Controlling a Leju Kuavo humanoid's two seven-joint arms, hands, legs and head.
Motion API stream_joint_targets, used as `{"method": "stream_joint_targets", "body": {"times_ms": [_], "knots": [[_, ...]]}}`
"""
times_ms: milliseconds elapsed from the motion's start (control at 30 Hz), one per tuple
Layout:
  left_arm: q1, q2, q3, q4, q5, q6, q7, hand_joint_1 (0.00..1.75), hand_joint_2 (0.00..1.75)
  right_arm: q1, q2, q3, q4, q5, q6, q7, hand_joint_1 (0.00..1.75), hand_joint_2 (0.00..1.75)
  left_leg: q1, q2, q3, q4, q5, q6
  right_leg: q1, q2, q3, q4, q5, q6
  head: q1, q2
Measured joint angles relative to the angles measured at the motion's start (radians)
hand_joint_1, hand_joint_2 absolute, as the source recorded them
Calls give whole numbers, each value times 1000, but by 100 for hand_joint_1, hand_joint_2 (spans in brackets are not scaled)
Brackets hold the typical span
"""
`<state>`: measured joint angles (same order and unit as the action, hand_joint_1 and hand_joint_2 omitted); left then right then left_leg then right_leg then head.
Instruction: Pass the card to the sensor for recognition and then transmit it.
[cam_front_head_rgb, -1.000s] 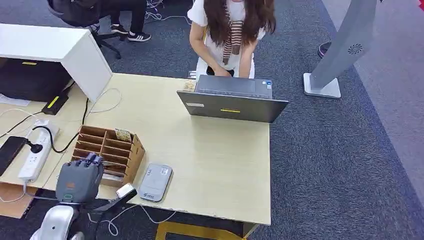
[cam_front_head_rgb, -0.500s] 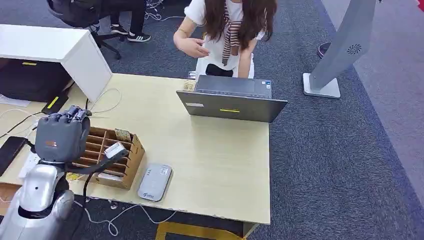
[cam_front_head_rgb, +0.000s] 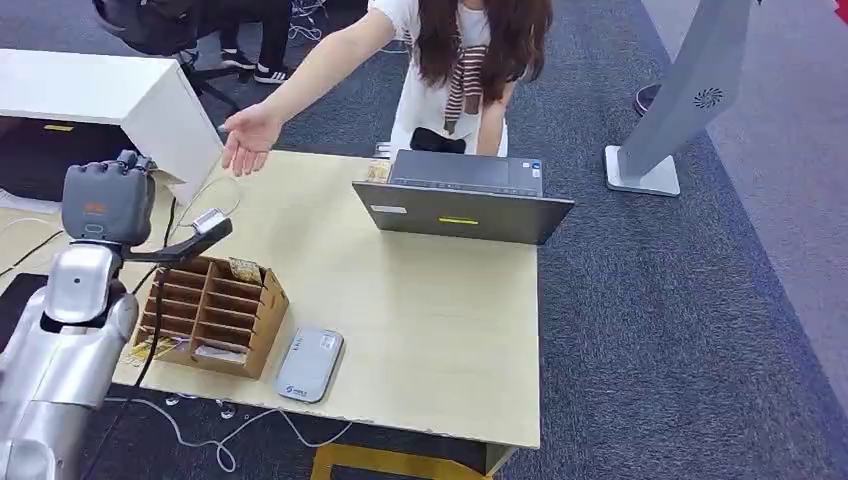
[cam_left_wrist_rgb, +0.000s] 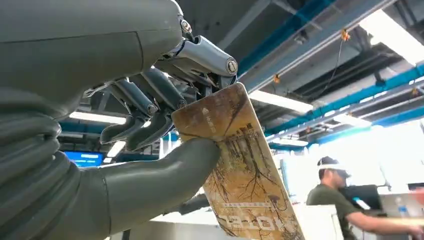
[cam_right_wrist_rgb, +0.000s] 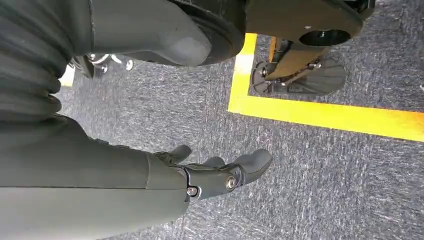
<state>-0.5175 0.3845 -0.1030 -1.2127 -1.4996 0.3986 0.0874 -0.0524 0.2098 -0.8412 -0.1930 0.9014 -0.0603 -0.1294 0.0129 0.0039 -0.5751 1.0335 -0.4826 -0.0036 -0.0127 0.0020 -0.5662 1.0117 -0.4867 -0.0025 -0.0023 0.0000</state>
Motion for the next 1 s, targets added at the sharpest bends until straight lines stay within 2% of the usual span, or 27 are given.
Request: {"method": "stream_joint_targets", "body": {"times_ms": [267,767,967,1000], "knots": [[-5,0,-8,59,-1,15,5,175,175,0,4,0,2,-3,-13,6,0,175,0,0,-1,0,0,0,0,0,-1,0,0,0,0,0],[-5,0,-29,76,-6,18,5,175,175,0,5,0,4,7,-1,-2,0,175,0,0,-1,0,0,0,0,0,-1,0,0,0,0,0],[-11,-21,-56,76,-9,22,5,175,175,-1,5,0,4,9,3,-10,0,175,0,0,0,0,0,0,0,0,-1,0,0,0,0,0],[-12,-26,-60,76,-9,23,6,0,175,0,5,0,4,9,3,-10,0,175,0,0,0,0,0,0,0,0,-1,0,0,0,0,0]]}}
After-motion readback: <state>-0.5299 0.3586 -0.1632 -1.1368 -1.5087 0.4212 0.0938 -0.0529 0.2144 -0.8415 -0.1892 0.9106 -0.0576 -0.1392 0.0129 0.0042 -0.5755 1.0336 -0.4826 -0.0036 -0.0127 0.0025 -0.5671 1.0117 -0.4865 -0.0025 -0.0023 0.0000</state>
